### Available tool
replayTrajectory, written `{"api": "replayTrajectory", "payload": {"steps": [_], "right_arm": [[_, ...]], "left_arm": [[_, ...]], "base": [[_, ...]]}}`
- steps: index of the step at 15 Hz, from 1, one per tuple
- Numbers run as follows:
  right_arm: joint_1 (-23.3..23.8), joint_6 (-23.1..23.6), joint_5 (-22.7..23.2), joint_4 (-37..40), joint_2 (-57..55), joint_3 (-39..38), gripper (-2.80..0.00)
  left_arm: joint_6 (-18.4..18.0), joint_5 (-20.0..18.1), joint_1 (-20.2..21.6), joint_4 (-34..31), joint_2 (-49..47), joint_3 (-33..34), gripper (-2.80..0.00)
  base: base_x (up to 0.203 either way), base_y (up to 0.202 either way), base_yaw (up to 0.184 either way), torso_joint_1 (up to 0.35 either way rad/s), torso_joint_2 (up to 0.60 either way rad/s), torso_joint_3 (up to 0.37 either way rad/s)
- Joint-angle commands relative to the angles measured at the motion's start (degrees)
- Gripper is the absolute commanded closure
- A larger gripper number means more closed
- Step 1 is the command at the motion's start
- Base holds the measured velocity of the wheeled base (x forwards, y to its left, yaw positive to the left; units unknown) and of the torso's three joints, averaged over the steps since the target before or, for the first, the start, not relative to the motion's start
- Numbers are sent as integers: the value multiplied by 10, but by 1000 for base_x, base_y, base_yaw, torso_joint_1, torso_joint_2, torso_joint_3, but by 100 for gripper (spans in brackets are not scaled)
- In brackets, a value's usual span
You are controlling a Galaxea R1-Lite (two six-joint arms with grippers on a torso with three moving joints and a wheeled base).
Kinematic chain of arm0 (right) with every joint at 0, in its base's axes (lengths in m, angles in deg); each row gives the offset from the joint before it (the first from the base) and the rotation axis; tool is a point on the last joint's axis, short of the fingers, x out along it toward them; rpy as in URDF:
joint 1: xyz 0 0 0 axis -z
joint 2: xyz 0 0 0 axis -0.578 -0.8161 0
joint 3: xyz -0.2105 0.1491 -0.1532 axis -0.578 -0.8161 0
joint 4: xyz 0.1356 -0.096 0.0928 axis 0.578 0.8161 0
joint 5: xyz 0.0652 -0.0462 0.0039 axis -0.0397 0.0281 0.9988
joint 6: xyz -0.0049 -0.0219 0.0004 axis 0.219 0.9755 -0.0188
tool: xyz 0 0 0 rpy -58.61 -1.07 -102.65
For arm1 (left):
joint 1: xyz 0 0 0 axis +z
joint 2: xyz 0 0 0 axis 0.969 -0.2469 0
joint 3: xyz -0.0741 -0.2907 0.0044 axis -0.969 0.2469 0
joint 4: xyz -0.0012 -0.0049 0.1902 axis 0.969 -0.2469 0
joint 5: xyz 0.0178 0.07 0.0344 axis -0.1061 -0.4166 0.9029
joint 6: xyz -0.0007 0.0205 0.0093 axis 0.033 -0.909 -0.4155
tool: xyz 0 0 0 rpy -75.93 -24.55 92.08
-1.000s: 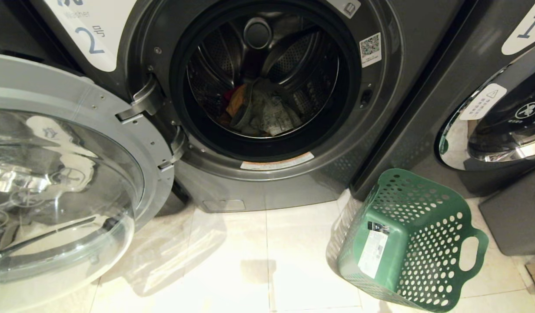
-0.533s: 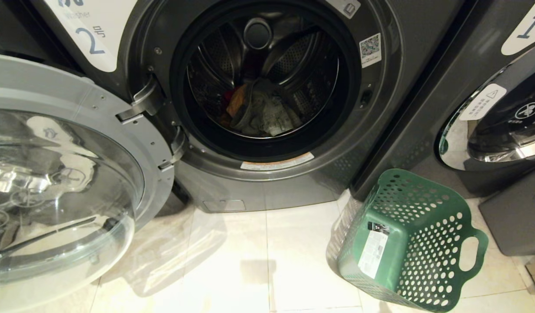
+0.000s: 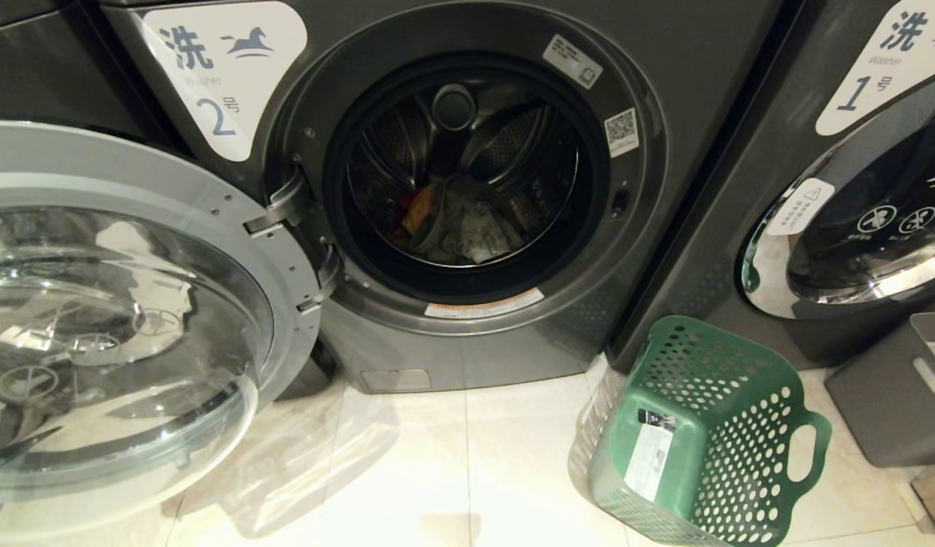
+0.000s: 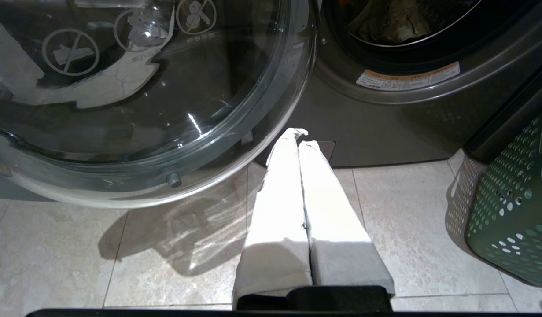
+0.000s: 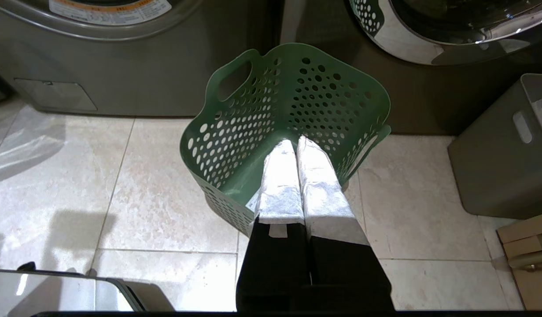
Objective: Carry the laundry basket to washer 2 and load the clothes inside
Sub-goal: Close the washing machine door with the left hand
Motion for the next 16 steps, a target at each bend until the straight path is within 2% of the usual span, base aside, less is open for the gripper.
{"api": "replayTrajectory", "payload": {"steps": [1, 16], "right_arm": [[0, 1, 1, 0, -1, 0, 0], [0, 4, 2, 0, -1, 0, 0]], "left_arm": [[0, 0, 0, 1, 0, 23, 0], [0, 0, 0, 1, 0, 23, 0]], "base": [[0, 0, 0, 0, -2, 203], [0, 0, 0, 1, 1, 202]]}}
